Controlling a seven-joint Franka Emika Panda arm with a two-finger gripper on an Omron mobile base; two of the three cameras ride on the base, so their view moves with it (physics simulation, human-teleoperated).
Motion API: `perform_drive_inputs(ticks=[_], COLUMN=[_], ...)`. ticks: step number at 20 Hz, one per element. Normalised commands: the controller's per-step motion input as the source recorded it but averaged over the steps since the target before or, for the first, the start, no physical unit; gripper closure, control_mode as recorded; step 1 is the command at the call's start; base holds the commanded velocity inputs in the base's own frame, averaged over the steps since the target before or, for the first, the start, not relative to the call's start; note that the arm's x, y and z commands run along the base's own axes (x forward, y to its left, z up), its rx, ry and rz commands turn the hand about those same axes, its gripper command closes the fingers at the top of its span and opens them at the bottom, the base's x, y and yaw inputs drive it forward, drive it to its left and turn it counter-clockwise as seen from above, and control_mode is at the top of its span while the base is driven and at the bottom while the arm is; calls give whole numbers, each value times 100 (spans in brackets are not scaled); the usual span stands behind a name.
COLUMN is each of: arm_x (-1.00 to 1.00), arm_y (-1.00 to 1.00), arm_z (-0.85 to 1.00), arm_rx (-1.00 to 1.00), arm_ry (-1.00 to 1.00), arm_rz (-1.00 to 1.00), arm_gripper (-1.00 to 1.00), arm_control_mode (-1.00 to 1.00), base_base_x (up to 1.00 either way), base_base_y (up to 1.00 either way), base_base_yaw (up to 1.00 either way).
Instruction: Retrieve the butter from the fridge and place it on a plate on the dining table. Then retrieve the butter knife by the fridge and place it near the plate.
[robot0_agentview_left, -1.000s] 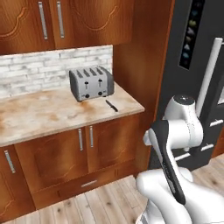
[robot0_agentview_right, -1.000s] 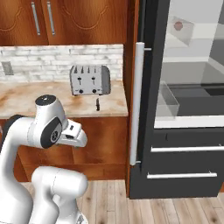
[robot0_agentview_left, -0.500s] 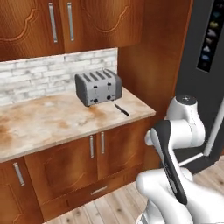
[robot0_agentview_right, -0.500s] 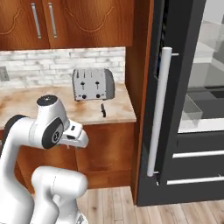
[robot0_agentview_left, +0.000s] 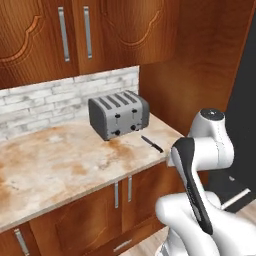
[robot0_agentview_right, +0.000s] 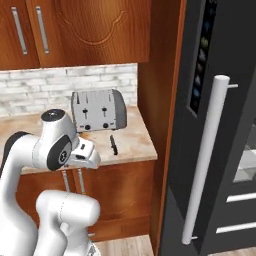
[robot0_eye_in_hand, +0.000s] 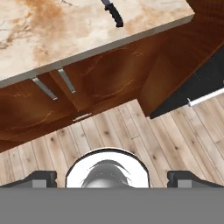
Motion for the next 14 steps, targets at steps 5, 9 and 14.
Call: perform_drive_inputs(ticks=[5, 9, 14], arm_x=[0, 0, 47], arm_y=[0, 0, 8], arm_z=[0, 0, -4], arm_rx=[0, 0, 1], arm_ry=[0, 0, 0], arm_rz=[0, 0, 0], arm_gripper=[-100, -100, -100], arm_control_mode=[100, 100, -100], base_base_x=[60, 32, 5], base_base_y=[-24, -47, -1], base_base_yaw=[0, 1, 0])
